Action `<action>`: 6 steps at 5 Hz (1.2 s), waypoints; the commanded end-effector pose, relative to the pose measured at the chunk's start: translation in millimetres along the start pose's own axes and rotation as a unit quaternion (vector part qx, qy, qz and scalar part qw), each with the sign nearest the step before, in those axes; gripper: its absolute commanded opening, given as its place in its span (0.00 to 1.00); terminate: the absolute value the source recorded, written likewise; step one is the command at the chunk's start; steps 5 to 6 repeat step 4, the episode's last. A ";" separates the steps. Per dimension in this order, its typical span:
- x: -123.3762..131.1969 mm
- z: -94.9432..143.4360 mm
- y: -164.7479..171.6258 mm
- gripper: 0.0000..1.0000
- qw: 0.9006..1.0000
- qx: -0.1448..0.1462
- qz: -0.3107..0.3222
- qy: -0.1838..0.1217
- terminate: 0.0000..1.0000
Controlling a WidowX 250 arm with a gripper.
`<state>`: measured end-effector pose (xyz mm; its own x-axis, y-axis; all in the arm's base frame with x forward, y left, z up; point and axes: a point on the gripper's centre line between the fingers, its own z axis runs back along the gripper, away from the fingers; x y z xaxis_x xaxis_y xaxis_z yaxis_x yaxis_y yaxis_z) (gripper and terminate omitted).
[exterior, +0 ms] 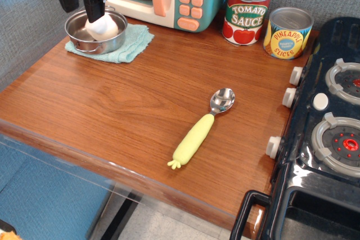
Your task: Put the mushroom into the pot
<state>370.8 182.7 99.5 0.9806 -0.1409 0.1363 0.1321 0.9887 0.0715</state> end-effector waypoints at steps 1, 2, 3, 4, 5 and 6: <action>2.2 44.1 2.3 1.00 0.999 0.021 -0.008 -0.024 0.00; -6.6 45.8 -4.4 1.00 0.999 0.035 0.028 -0.020 0.00; -6.6 45.8 -4.4 1.00 0.999 0.035 0.028 -0.020 0.00; -6.6 45.8 -4.4 1.00 0.999 0.035 0.028 -0.020 1.00; -6.6 45.8 -4.4 1.00 0.999 0.035 0.028 -0.020 1.00; -6.6 45.8 -4.4 1.00 0.999 0.035 0.028 -0.020 1.00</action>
